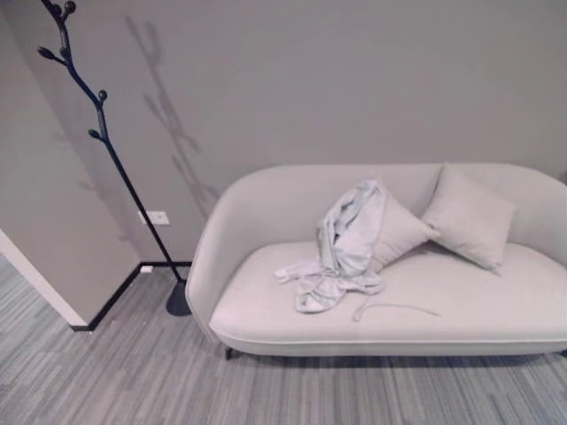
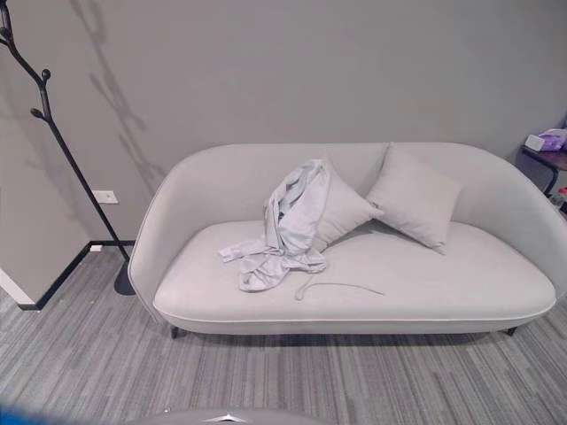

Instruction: Hang the clothes on the sofa on the clothes rack.

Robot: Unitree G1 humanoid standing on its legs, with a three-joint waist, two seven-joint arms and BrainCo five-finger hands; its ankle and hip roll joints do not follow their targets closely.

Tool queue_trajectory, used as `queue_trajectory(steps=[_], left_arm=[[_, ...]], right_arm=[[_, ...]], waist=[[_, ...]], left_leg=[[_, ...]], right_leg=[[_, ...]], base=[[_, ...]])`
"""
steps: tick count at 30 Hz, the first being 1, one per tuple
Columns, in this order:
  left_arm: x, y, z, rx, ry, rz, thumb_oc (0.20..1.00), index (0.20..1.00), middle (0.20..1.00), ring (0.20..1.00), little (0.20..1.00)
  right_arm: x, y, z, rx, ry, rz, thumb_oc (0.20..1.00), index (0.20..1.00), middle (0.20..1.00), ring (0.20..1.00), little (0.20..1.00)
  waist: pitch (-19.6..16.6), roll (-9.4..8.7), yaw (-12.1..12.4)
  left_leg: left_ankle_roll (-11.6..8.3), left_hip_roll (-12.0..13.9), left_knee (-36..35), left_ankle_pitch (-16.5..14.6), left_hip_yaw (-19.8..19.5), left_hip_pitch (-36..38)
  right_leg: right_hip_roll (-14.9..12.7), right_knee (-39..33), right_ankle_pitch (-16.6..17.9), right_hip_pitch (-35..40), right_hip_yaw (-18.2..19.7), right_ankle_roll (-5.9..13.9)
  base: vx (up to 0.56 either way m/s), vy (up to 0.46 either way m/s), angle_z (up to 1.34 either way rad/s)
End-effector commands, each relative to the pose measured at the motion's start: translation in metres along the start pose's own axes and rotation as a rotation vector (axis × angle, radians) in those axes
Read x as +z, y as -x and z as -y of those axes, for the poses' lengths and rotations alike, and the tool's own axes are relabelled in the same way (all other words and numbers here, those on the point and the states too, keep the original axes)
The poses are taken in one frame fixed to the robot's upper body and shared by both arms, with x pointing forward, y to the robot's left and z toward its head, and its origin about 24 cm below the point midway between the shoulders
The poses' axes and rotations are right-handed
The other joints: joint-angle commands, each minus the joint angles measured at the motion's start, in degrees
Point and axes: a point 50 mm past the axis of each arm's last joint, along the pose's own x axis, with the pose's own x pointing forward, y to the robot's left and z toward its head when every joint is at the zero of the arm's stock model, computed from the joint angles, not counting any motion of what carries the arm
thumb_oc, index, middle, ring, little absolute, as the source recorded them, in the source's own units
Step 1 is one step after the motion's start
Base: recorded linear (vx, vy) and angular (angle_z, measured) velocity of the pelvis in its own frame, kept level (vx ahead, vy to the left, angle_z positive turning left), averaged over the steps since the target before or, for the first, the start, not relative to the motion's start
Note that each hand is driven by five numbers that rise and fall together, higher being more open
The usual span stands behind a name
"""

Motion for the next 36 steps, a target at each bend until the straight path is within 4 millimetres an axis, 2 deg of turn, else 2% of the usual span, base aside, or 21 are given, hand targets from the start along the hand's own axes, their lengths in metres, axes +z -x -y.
queue_trajectory(steps=[1,7,25,36], left_arm=[[0.017,-0.003,0.013,-0.029,0.006,0.049,1.0,1.0,1.0,1.0,1.0],[0.012,-0.002,0.012,-0.032,-0.035,0.025,1.0,1.0,1.0,1.0,1.0],[0.011,-0.003,0.03,-0.106,-0.152,0.028,1.0,1.0,1.0,1.0,1.0],[0.009,-0.003,0.03,-0.109,-0.166,0.022,1.0,1.0,1.0,1.0,1.0]], right_arm=[[-0.003,-0.002,-0.025,0.036,0.016,-0.02,1.0,1.0,1.0,1.0,1.0],[-0.003,-0.002,-0.022,0.029,0.053,-0.026,1.0,1.0,1.0,1.0,1.0],[0.006,-0.002,-0.027,0.042,0.16,-0.013,1.0,1.0,1.0,1.0,1.0],[0.006,-0.001,-0.025,0.035,0.19,-0.016,1.0,1.0,1.0,1.0,1.0]], waist=[[1.72,-1.79,-0.98],[1.69,-1.73,-1.03],[2.06,-1.26,-0.95],[2.04,-1.21,-1.18]], left_leg=[[-2.01,1.16,-2.19,1.1,-1.85,0.19],[-1.95,1.05,-2.19,0.98,-1.94,0.24],[-1.86,0.97,-2.19,0.73,-2.12,1.03],[-1.9,0.98,-2.19,0.44,-2.54,1.33]], right_leg=[[-0.29,-10.3,6.06,2.22,-2.58,2.07],[-0.42,-10.3,6.04,2.37,-2.53,2.09],[-0.46,-10.3,5.88,2.85,-2.9,1.9],[-0.3,-10.3,5.49,3.26,-2.77,1.71]], base=[[0.0,0.0,0.0],[0.0,0.0,0.0],[0.0,0.0,0.0],[0.0,0.0,0.0]])
